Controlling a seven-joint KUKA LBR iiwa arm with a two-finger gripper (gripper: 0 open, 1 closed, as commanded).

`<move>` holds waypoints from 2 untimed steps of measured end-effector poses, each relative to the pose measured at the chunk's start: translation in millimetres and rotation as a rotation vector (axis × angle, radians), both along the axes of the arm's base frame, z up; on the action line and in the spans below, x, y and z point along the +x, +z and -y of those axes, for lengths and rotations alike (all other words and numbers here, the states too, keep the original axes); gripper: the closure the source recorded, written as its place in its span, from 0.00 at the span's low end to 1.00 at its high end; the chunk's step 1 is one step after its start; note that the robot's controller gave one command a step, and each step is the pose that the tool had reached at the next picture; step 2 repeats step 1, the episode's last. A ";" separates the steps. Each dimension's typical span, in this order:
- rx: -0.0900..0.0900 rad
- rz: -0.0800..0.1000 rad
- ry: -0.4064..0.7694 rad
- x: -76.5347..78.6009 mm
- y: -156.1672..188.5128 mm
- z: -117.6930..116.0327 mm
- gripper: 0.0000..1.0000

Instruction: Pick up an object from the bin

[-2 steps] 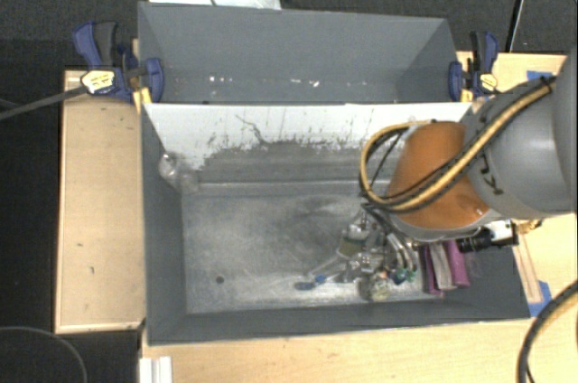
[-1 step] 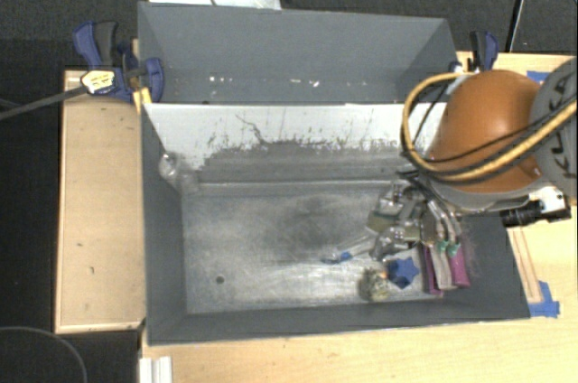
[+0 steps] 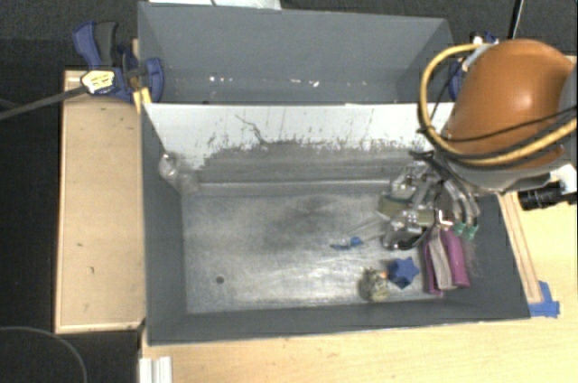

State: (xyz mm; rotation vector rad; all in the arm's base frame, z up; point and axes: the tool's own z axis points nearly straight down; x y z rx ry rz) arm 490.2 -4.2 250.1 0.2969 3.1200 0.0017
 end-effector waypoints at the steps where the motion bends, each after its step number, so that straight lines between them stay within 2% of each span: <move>1: 0.000 -0.001 0.098 -7.6 18.6 -32.7 1.00; 2: 0.000 -0.001 0.098 -7.6 18.6 -32.7 1.00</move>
Offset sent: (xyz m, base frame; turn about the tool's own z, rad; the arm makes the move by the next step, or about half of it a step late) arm -0.0085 0.0317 0.0177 -0.0977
